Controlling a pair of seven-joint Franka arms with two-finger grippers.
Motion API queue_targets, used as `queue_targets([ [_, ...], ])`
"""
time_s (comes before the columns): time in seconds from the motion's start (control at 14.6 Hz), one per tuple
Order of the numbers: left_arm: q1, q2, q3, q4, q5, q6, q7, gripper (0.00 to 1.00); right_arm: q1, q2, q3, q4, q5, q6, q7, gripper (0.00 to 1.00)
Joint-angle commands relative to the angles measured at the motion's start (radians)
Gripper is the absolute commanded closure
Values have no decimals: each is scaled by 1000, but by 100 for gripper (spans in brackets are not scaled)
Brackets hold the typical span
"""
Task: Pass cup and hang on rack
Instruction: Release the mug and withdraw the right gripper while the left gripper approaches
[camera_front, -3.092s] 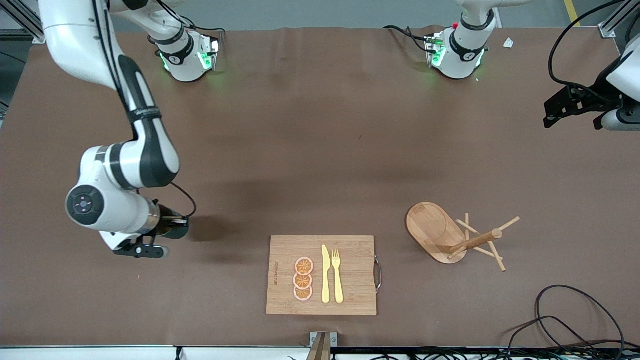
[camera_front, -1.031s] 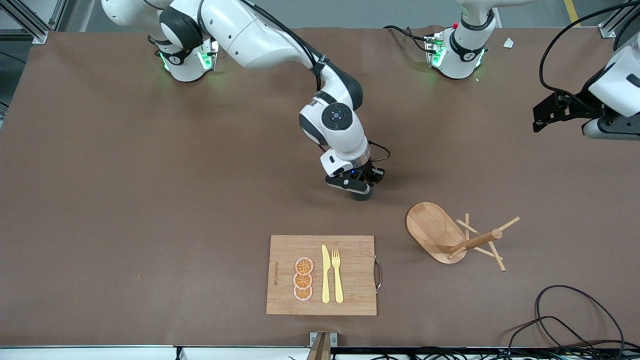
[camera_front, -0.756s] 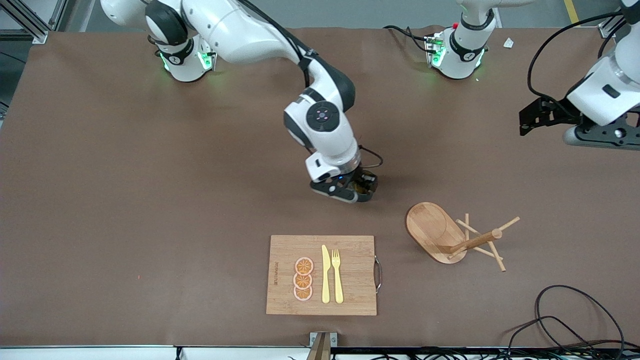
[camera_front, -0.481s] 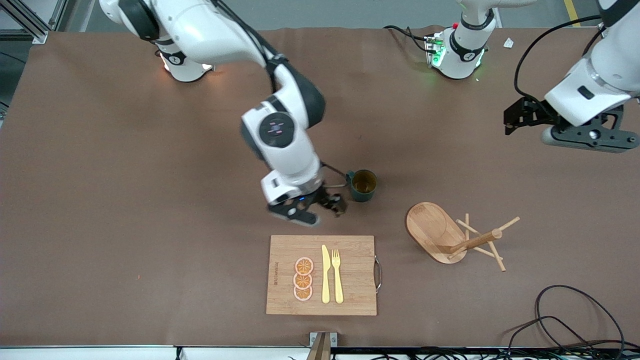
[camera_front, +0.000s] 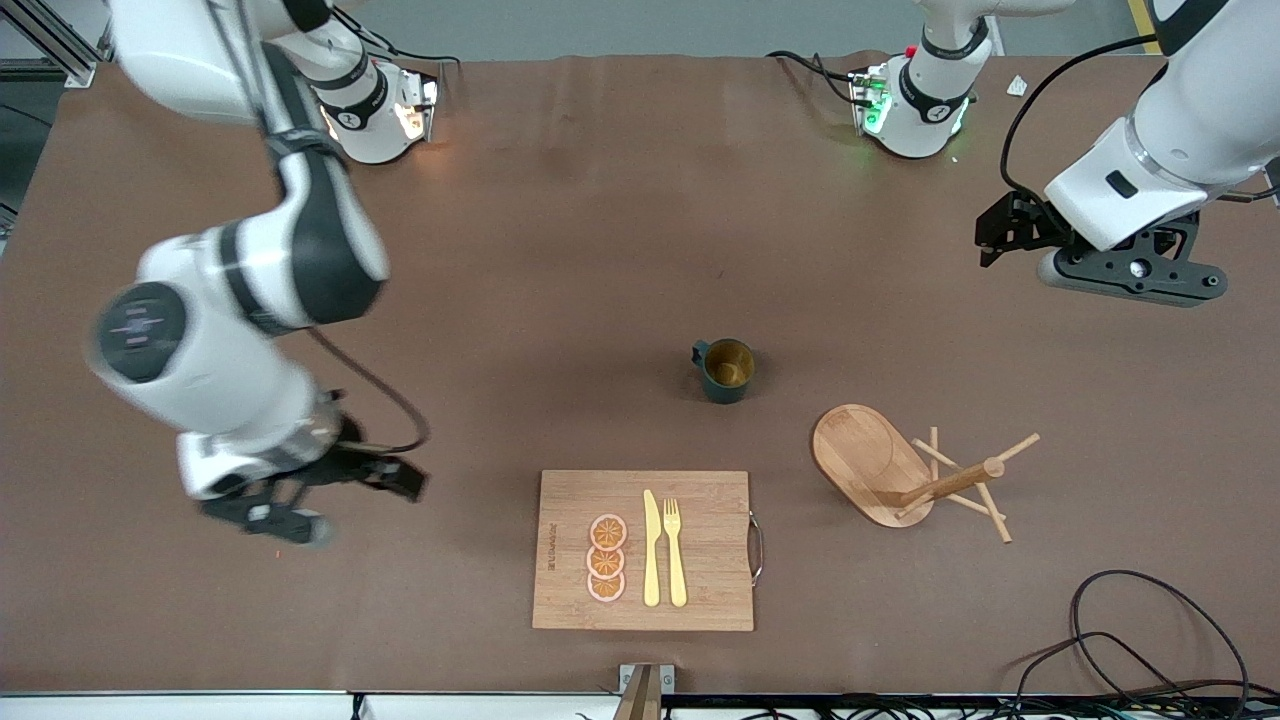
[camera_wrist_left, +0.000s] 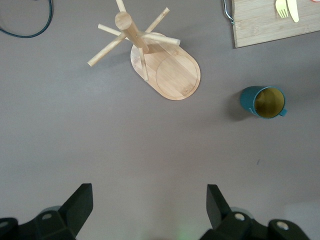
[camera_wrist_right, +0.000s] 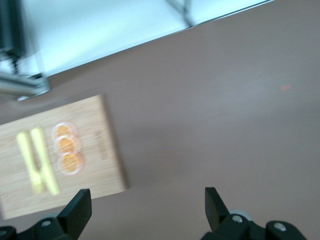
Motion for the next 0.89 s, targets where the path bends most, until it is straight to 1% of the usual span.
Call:
queue_targets([
  [0.0,-5,8,-7,8,21,-6,-14,0,-106,-109,23,-143,-17,-2,-140,0],
  [0.27,-19,19,-9,9,21,-6,-19,0,-255,-232,23,-263,-17,-7,-418,0],
  [0.41,-31,19,-15,11,19,-6,-90,0,-300,-317,23,-356,-17,-8,-506,0],
  [0.55,-74,24,-15,11,19,-3,-193,0,-300,-429,21,-471,-39,-4,-508,0],
  [0.69,-124,62,-15,24,38,-3,-290,0,-297,-526,24,-550,-59,-10,-506,0],
  [0.76,-158,83,-16,24,71,-2,-340,0,-296,-574,24,-588,-59,-17,-506,0],
  [0.82,-202,109,-17,26,111,3,-396,0,-294,-601,26,-608,-60,-19,-508,0],
])
